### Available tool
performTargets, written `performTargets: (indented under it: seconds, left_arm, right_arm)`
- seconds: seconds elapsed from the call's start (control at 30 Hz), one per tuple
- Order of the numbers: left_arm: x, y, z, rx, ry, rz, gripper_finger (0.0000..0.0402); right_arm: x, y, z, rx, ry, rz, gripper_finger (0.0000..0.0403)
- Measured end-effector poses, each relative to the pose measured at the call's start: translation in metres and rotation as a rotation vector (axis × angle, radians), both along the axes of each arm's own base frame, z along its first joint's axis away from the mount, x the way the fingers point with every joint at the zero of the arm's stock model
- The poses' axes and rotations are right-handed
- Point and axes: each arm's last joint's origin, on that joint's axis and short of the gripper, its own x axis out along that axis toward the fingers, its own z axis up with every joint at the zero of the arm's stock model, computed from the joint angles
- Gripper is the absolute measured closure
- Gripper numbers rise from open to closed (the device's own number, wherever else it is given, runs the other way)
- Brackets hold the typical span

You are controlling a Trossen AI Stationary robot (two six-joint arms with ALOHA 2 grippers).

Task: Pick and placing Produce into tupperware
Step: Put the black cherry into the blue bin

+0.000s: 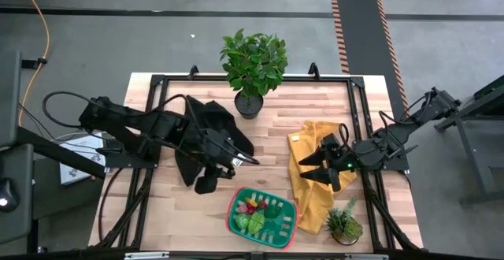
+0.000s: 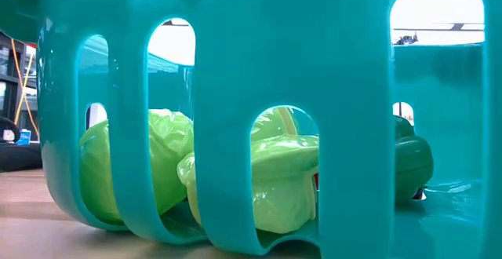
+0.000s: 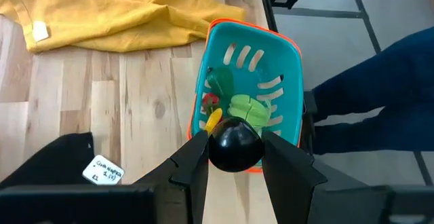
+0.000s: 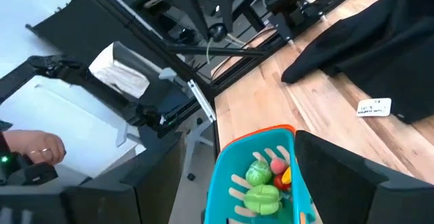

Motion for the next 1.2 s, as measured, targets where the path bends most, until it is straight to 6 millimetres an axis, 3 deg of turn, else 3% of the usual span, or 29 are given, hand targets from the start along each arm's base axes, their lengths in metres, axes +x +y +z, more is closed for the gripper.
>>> performTargets:
  seconds: [0.5, 0.97, 1.2]
  left_arm:
    - [0.029, -0.025, -0.023, -0.081, 0.030, 0.009, 0.0289]
    - [0.042, -0.037, -0.033, -0.118, 0.026, 0.084, 0.0289]
    - [0.059, -0.042, -0.051, -0.125, 0.048, 0.079, 0.0289]
  right_arm:
    - [-0.004, 0.000, -0.010, 0.002, 0.130, 0.068, 0.0133]
    - [-0.003, 0.001, 0.027, -0.290, 0.390, 0.140, 0.0133]
    - [0.010, 0.014, 0.022, -0.363, 0.422, 0.232, 0.0133]
